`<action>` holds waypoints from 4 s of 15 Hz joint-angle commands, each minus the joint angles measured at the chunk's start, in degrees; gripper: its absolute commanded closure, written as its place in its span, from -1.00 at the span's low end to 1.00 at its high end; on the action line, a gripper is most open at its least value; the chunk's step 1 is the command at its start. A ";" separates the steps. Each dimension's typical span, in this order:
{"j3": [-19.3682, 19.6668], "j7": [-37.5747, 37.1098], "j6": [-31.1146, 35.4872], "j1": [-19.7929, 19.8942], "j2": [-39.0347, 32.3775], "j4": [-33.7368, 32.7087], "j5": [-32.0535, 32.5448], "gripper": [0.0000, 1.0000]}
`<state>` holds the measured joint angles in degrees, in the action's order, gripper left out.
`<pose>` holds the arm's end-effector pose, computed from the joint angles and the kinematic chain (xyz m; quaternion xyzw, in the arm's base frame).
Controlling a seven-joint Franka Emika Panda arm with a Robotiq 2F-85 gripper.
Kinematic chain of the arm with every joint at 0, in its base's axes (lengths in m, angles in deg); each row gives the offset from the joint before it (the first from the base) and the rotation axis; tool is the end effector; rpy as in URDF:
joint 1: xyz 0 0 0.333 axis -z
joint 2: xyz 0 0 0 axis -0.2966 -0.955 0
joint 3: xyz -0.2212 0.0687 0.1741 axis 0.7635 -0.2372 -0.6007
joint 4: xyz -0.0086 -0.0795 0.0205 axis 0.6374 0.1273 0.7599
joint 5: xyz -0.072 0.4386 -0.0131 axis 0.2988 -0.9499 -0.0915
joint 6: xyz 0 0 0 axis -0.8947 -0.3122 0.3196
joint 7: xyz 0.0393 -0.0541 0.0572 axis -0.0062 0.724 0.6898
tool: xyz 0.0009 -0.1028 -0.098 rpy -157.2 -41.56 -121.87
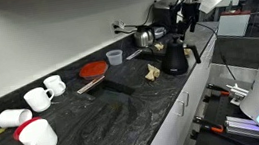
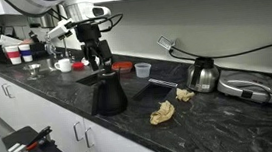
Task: Place the brown paper on the left inside the left trash chute
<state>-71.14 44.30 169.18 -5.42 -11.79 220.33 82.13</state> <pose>0.3878 -0.0994 0.3348 0.9888 -0.0891 0.0672 0.0988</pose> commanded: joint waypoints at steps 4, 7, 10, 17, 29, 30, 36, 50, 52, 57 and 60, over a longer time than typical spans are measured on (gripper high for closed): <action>-0.21 -0.37 -0.28 -0.58 -0.08 0.01 0.06 -1.00; -0.48 1.10 -0.24 -3.71 0.67 -0.33 -1.66 -1.00; -0.74 2.83 0.79 -8.65 0.32 -0.78 -4.42 -1.00; -5.07 1.71 13.74 -17.10 -4.57 -1.10 -8.14 -1.00; -6.83 -0.11 9.12 -16.35 -3.38 -1.78 -7.91 -1.00; -7.39 -1.42 8.23 -16.51 -4.17 -2.62 -8.59 -1.00; -15.64 -18.17 7.30 -12.76 -13.17 -8.70 -6.58 -1.00; -16.07 -27.07 9.03 -13.06 -19.78 -10.85 -6.20 -1.00; -16.07 -27.07 9.03 -13.06 -19.78 -10.84 -6.20 -1.00; -14.77 -32.93 6.27 -12.73 -25.66 -13.29 -10.59 -1.00; -12.89 -36.90 7.90 -12.60 -29.57 -14.43 -14.94 -1.00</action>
<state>-85.60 11.08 177.19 -18.07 -37.31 208.67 70.49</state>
